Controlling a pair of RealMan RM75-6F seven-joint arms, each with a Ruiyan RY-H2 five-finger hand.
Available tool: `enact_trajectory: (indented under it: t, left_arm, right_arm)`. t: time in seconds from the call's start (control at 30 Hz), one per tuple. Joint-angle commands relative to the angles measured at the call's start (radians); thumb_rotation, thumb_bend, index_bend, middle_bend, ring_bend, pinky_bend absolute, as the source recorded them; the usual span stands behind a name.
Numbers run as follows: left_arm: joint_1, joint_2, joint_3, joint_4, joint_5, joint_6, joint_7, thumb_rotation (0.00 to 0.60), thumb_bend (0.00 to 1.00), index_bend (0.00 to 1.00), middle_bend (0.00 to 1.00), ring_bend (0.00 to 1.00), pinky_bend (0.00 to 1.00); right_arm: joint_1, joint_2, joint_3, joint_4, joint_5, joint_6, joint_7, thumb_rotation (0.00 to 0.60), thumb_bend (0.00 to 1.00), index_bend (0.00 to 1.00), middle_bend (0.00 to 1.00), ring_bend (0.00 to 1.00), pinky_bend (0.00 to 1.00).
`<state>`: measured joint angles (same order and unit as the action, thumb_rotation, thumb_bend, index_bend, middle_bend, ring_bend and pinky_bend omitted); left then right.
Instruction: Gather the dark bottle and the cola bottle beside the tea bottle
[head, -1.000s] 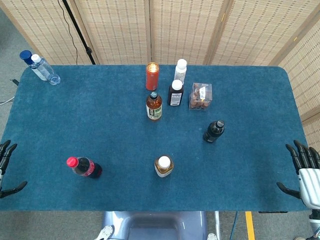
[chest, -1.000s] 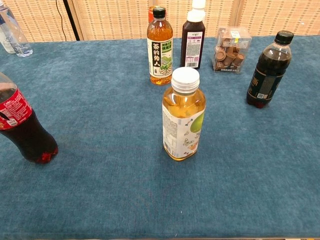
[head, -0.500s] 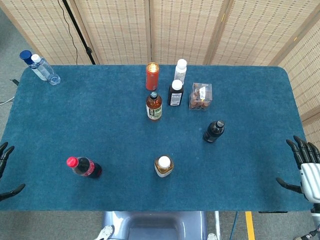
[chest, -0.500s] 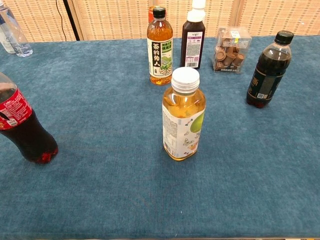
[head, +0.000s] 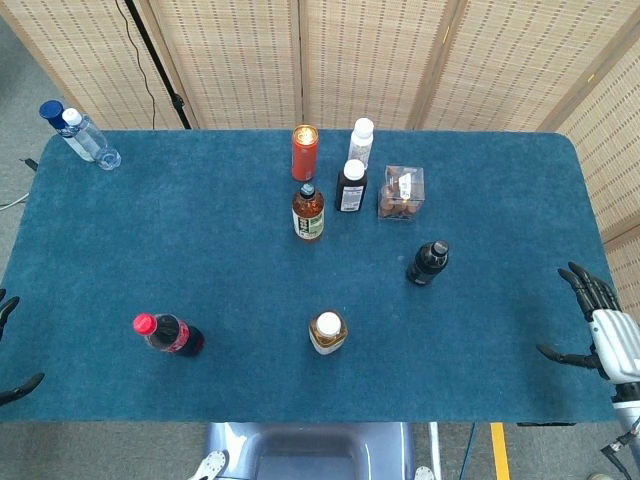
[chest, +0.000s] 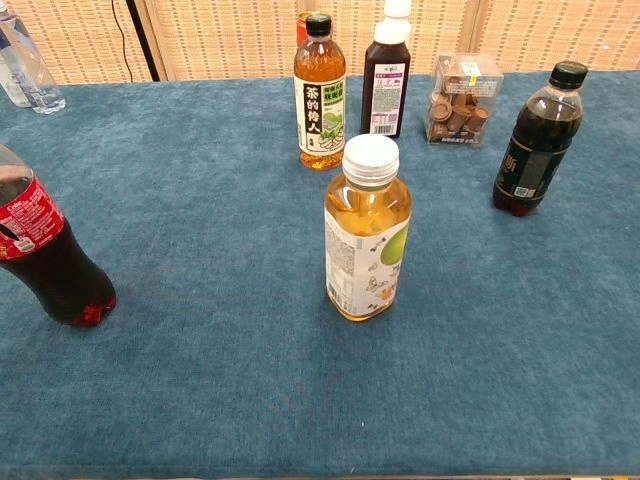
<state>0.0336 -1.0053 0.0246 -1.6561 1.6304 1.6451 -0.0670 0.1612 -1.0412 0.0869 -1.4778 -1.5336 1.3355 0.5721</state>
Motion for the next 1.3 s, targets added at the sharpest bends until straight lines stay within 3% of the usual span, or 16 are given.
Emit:
enact_trajectory:
  t: [0.03,0.2,0.53,1.3]
  left_arm:
    - [-0.006,0.001,-0.001,-0.005,-0.006,-0.014,0.004,0.600,0.04,0.00,0.00,0.00,0.00]
    - [-0.011,-0.005,-0.011,-0.009,-0.029,-0.027,0.015,0.600,0.04,0.00,0.00,0.00,0.00]
    - [-0.026,-0.022,-0.032,-0.022,-0.073,-0.060,0.067,0.600,0.04,0.00,0.00,0.00,0.00]
    - [-0.057,-0.047,-0.062,-0.041,-0.159,-0.125,0.153,0.600,0.04,0.00,0.00,0.00,0.00]
  right_arm:
    - [0.124,-0.111,-0.017,0.256,-0.049,-0.157,0.395,0.600,0.00,0.00,0.00,0.00,0.00]
    - [0.186,-0.195,-0.031,0.384,-0.082,-0.193,0.479,0.600,0.00,0.00,0.00,0.00,0.00]
    - [0.282,-0.352,0.017,0.463,-0.027,-0.246,0.373,0.600,0.00,0.00,0.00,0.00,0.00]
    - [0.416,-0.480,0.072,0.561,0.060,-0.366,0.424,0.600,0.00,0.00,0.00,0.00,0.00]
